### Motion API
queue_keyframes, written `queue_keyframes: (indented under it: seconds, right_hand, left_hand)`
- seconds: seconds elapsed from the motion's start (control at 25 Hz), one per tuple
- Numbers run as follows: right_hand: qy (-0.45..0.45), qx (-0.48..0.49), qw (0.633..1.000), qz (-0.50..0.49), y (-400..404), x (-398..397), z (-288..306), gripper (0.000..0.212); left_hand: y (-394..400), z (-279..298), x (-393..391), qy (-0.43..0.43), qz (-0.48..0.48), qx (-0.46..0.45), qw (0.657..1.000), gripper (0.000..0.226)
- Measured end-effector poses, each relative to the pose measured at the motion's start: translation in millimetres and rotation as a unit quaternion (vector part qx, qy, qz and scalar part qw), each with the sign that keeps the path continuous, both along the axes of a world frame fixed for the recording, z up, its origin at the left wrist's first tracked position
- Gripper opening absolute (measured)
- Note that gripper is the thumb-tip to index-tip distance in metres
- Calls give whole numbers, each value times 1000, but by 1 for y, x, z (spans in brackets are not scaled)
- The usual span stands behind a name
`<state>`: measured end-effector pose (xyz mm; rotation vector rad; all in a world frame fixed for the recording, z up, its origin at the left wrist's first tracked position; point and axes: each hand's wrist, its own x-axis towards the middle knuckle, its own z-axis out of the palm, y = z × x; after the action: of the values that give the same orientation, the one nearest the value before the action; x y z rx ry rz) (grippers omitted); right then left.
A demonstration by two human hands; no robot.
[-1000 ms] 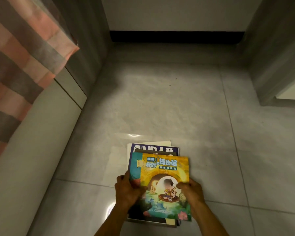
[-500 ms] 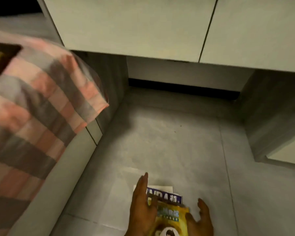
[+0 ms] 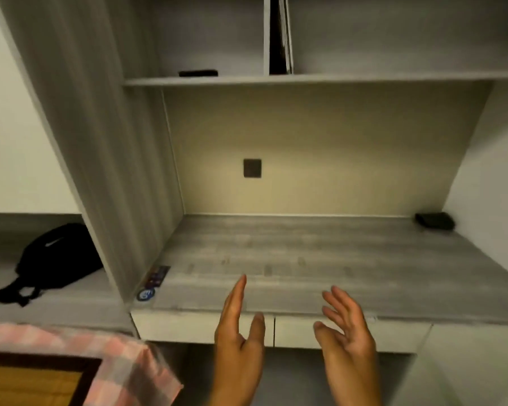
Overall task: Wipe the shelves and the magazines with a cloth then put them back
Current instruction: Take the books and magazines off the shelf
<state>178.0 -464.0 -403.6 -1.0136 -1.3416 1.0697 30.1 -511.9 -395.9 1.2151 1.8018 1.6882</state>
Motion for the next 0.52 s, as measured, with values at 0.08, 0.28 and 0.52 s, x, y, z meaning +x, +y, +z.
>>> queue_keyframes:
  seconds: [0.08, 0.28, 0.52]
  right_hand:
    - [20, 32, 999, 0, 5, 6, 99, 61]
    - [25, 78, 996, 30, -6, -1, 264, 72]
    - [10, 105, 994, 25, -30, 3, 335, 61]
  left_hand:
    - [9, 103, 7, 19, -20, 41, 999, 64]
    - [8, 269, 22, 29, -32, 114, 993, 66]
    - [-12, 333, 26, -8, -80, 143, 987, 70]
